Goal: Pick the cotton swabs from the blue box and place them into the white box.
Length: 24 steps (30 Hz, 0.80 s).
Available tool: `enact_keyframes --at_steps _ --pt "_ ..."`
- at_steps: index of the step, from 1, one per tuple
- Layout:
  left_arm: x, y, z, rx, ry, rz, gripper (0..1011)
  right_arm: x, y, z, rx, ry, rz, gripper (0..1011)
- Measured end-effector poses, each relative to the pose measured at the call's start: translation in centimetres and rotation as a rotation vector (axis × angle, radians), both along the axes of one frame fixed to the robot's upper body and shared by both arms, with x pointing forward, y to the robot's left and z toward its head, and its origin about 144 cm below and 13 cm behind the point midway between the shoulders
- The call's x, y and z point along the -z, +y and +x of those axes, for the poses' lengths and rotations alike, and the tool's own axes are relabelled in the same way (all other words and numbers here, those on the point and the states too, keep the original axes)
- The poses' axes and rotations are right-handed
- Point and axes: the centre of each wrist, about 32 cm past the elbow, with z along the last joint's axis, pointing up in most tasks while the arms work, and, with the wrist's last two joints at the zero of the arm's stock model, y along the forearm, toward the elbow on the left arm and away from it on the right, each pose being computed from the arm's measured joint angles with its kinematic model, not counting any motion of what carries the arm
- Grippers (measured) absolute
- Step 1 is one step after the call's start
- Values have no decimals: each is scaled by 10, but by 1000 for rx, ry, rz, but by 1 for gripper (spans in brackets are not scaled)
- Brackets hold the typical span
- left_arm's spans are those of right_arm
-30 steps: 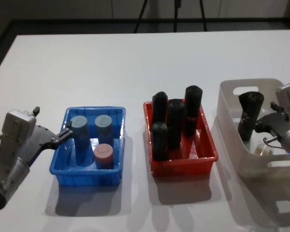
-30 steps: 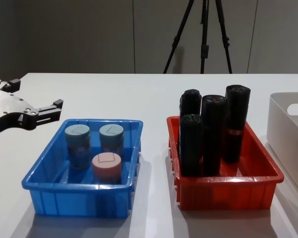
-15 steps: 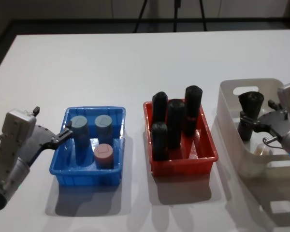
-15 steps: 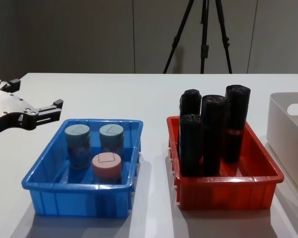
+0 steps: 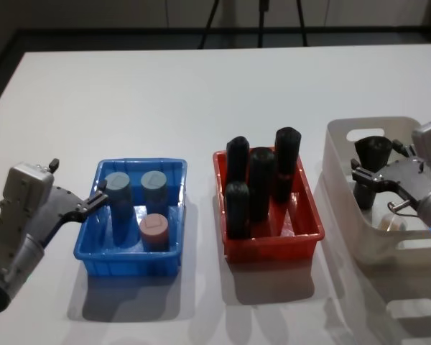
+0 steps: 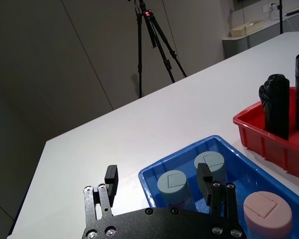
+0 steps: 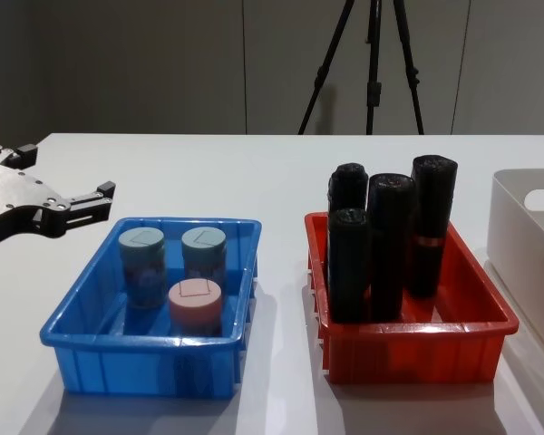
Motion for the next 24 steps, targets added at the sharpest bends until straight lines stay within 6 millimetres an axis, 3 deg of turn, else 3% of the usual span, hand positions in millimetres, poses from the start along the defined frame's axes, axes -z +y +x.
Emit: enact_keyframes --at_steps 24 --pt "0 0 0 0 0 0 1001 -2 1 -2 -56 -63 -4 1001"
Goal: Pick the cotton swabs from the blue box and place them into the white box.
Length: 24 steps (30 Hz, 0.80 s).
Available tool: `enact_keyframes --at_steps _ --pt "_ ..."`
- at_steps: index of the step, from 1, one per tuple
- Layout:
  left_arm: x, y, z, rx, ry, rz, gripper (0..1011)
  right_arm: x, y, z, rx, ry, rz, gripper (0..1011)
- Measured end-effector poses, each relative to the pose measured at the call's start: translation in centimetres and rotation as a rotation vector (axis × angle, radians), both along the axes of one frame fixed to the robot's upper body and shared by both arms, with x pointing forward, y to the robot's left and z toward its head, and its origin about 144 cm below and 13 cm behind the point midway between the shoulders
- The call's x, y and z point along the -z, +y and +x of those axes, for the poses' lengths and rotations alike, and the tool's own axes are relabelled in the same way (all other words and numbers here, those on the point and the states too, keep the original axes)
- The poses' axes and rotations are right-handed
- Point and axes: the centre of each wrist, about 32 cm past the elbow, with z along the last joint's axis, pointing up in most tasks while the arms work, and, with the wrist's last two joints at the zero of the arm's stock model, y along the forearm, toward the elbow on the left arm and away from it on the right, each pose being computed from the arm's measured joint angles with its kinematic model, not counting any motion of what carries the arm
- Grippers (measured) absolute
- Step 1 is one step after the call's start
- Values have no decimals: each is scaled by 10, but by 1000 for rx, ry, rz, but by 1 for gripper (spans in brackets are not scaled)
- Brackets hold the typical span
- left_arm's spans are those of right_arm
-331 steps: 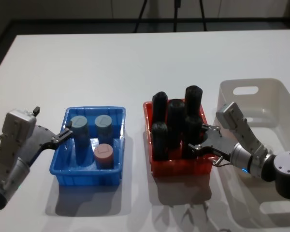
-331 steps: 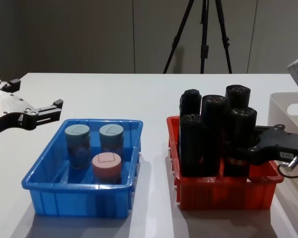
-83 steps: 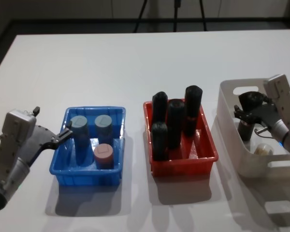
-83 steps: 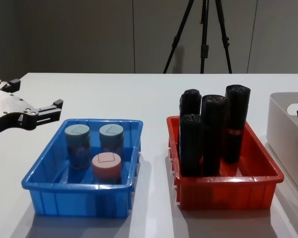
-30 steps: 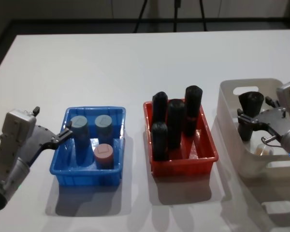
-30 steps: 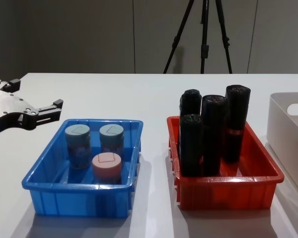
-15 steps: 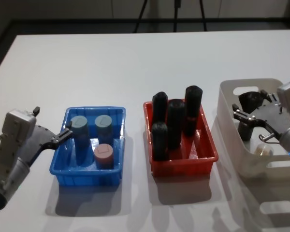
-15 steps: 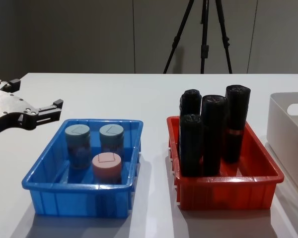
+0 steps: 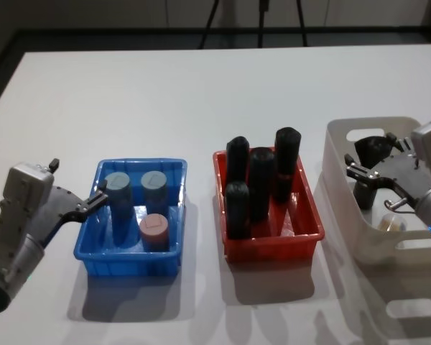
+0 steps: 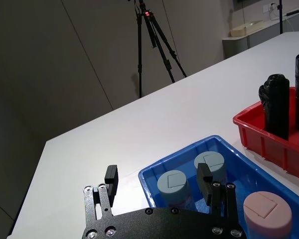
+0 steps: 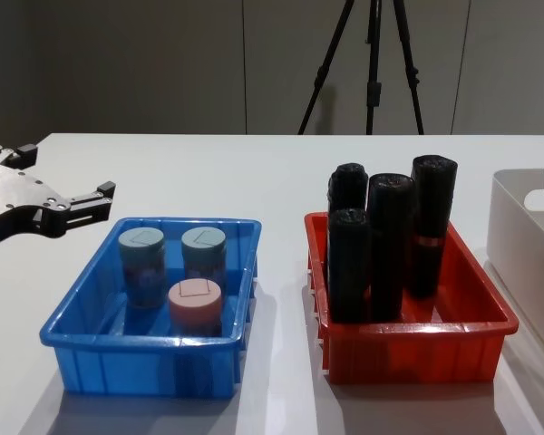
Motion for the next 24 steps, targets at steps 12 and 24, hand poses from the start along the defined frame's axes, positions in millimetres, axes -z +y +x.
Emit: enact_keyframes --at_steps 12,24 --pt "0 0 0 0 0 0 1001 -5 5 -7 -2 -37 -42 1001" --pt "0 0 0 0 0 0 1002 -5 14 -24 -9 -66 -86 1001"
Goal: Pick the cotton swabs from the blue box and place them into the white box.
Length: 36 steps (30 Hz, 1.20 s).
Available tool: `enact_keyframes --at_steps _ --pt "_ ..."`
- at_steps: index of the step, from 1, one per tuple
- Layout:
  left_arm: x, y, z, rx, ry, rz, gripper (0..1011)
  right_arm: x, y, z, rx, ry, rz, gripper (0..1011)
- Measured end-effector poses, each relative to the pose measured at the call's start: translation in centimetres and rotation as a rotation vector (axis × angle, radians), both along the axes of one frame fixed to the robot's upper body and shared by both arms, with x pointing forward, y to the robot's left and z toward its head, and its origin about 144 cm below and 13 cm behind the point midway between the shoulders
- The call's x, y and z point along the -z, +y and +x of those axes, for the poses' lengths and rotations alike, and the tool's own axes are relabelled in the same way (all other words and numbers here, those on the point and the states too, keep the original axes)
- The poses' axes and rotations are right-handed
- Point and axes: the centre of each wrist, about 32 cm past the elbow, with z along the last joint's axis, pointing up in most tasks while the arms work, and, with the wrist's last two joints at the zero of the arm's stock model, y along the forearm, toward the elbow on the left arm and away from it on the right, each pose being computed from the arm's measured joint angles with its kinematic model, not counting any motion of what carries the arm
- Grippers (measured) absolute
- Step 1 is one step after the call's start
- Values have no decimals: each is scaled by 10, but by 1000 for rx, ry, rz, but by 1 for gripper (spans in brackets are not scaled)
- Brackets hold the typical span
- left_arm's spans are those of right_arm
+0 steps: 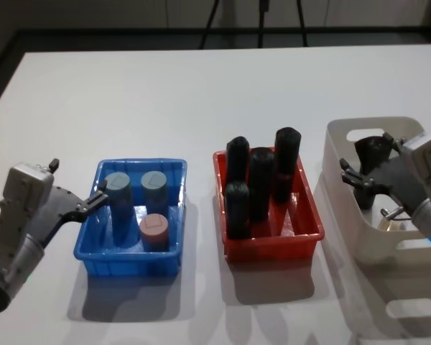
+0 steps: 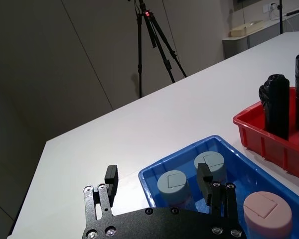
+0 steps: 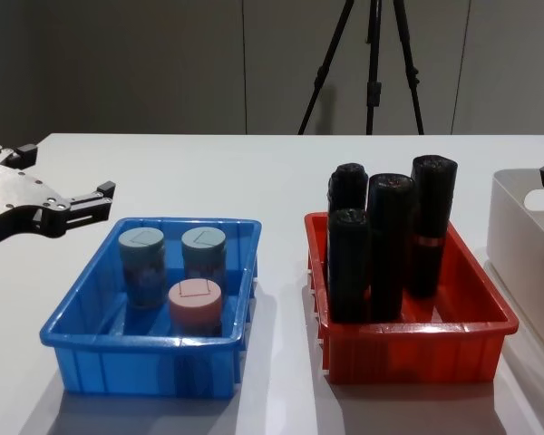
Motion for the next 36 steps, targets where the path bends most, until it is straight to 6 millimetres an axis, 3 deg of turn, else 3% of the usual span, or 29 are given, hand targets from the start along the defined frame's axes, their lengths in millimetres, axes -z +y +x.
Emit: enact_keyframes --at_steps 10,36 --pt "0 0 0 0 0 0 1001 3 4 -11 -3 -4 -14 1001" --pt "0 0 0 0 0 0 1001 3 4 -12 -2 -4 -16 1001"
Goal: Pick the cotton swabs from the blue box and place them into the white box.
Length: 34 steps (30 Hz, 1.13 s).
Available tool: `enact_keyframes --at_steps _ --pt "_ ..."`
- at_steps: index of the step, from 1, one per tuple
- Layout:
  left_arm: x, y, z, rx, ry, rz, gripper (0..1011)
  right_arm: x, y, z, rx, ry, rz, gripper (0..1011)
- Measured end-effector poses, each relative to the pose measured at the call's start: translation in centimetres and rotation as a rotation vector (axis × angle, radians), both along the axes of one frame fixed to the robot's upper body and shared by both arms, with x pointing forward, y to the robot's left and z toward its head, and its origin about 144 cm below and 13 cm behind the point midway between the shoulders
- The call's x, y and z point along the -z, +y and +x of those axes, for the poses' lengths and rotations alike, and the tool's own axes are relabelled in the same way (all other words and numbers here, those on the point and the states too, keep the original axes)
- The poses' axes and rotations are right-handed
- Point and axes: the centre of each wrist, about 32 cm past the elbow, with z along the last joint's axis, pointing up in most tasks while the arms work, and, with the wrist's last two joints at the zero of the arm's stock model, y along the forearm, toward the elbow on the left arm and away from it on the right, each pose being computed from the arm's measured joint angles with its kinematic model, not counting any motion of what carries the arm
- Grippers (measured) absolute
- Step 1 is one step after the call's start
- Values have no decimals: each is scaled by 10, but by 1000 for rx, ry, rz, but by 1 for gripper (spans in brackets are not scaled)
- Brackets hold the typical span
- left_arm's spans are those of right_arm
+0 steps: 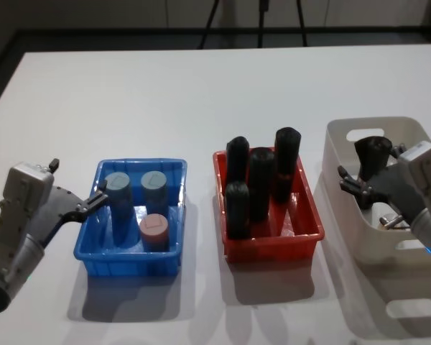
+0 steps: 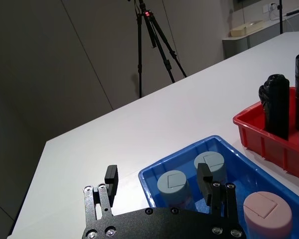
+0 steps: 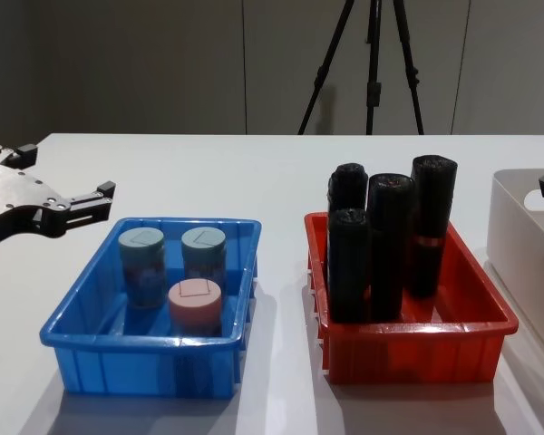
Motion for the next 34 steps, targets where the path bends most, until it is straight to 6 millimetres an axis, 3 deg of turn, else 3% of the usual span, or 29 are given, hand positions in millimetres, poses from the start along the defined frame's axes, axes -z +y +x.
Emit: enact_keyframes --at_steps 34 --pt "0 0 0 0 0 0 1002 0 0 0 0 0 0 1001"
